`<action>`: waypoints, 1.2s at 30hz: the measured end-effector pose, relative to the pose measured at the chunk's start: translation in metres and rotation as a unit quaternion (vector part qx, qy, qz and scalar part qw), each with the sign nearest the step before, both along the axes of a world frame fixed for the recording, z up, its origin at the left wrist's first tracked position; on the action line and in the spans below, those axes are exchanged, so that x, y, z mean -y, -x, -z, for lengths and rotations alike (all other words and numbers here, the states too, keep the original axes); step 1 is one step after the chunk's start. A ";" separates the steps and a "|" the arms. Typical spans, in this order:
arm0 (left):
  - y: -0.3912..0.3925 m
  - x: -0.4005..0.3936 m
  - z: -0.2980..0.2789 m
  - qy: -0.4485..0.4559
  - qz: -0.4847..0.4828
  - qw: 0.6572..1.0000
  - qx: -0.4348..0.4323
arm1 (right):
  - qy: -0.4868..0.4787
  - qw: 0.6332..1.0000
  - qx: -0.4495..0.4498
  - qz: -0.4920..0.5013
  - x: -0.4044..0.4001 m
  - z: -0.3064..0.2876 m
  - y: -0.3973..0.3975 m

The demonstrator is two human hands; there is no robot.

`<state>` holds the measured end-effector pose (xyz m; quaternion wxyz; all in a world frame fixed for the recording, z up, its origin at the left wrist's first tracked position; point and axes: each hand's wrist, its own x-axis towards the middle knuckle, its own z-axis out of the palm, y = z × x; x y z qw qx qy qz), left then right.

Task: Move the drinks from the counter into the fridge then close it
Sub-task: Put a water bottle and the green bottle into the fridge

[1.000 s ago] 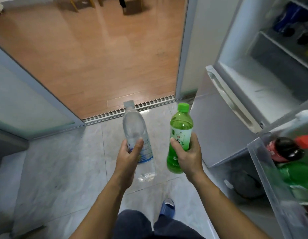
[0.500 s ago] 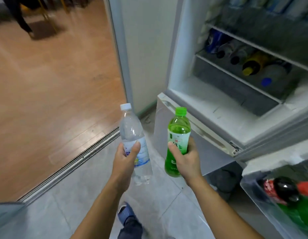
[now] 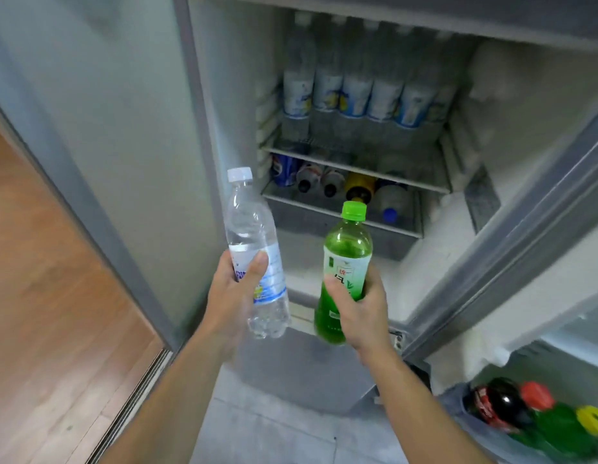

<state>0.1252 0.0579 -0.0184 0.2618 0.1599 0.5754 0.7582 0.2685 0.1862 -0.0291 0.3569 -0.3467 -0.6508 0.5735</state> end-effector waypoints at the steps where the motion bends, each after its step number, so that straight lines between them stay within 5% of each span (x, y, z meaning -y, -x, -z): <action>1: 0.007 -0.015 -0.009 -0.003 0.010 1.000 -0.015 | -0.003 1.000 -0.010 0.015 -0.012 -0.006 0.005; 12: 0.070 -0.149 -0.074 -0.001 0.026 0.986 -0.163 | -0.019 0.975 -0.123 0.183 -0.114 -0.073 0.055; 21: 0.111 -0.235 -0.125 -0.056 0.041 0.971 -0.229 | -0.092 0.956 -0.133 0.245 -0.194 -0.118 0.096; 36: 0.162 -0.299 -0.116 -0.029 0.068 0.956 -0.284 | -0.113 0.956 -0.015 0.270 -0.316 -0.117 0.132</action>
